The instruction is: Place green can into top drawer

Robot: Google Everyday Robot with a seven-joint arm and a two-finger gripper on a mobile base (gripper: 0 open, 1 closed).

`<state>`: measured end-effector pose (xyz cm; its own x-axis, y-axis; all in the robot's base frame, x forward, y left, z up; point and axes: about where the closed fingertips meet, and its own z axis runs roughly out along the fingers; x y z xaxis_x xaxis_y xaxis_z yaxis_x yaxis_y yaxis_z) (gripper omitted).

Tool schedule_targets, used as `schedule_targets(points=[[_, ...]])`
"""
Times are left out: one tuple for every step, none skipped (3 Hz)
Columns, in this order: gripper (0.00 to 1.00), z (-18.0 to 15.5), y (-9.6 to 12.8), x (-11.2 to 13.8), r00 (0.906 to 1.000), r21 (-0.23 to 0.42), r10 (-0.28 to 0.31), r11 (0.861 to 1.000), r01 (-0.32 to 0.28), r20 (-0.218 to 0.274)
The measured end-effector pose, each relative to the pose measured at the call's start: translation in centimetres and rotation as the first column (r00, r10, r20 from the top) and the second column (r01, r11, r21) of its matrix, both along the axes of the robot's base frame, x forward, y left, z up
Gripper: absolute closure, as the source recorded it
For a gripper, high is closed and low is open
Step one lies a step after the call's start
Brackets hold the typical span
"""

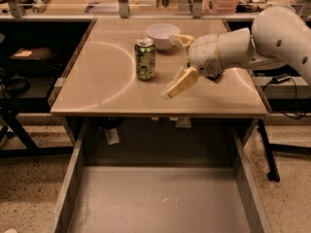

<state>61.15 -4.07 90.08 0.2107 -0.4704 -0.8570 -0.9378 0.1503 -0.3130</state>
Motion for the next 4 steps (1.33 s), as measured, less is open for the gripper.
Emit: schedule_targets(points=[[0.0, -0.2, 1.7, 2.7, 0.9998, 0.073, -0.019, 0.997, 0.02, -0.011], [0.0, -1.9, 3.1, 4.4, 0.9966, 0.08, -0.049, 0.995, 0.054, -0.066], [0.0, -3.8, 3.7, 5.6, 0.9885, 0.09, -0.085, 0.991, 0.097, -0.125], [0.0, -4.7, 4.2, 6.3, 0.9822, 0.105, -0.099, 0.988, 0.116, -0.16]])
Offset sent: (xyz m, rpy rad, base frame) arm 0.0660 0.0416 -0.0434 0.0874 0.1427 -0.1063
